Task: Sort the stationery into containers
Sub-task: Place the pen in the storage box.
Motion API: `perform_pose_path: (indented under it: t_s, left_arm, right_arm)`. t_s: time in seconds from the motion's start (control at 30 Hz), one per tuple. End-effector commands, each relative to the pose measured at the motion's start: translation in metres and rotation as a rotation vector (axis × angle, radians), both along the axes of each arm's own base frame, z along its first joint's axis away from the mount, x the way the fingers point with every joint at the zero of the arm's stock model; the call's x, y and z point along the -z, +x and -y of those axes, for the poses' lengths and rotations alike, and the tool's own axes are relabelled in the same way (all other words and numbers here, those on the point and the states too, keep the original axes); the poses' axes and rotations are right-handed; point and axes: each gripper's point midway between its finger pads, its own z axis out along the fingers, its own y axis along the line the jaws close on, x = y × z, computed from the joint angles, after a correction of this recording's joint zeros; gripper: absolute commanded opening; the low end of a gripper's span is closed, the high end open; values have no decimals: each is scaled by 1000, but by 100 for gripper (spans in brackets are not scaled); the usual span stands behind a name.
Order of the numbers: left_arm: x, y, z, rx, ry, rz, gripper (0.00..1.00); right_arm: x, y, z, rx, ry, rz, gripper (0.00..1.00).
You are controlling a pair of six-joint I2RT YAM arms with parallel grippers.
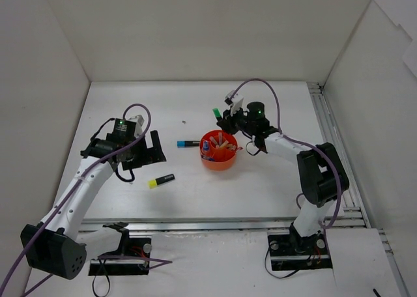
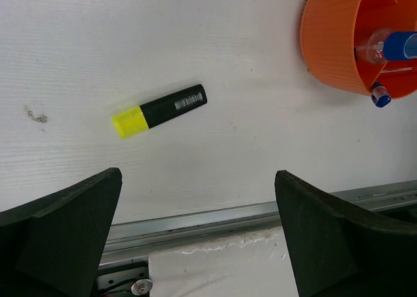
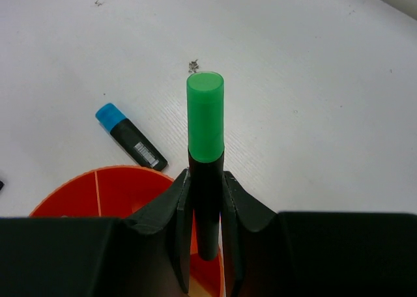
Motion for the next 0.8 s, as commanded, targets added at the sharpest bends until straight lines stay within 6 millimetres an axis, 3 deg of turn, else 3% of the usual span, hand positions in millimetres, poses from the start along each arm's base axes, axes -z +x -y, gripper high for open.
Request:
perform_pose_path:
  t_s: [0.0,0.43,0.77]
  left_arm:
    - [-16,15,7,17,-38,74,100]
    - [-13,15,8,11,-46,57,99]
    - [-14,16,11,19,-60,56,98]
  right_arm:
    - [-73,16,-24,-43,117,212,0]
    - [-42,26,-24,-21,155,154,0]
    - [-38,3,-15,-25,175,132,0]
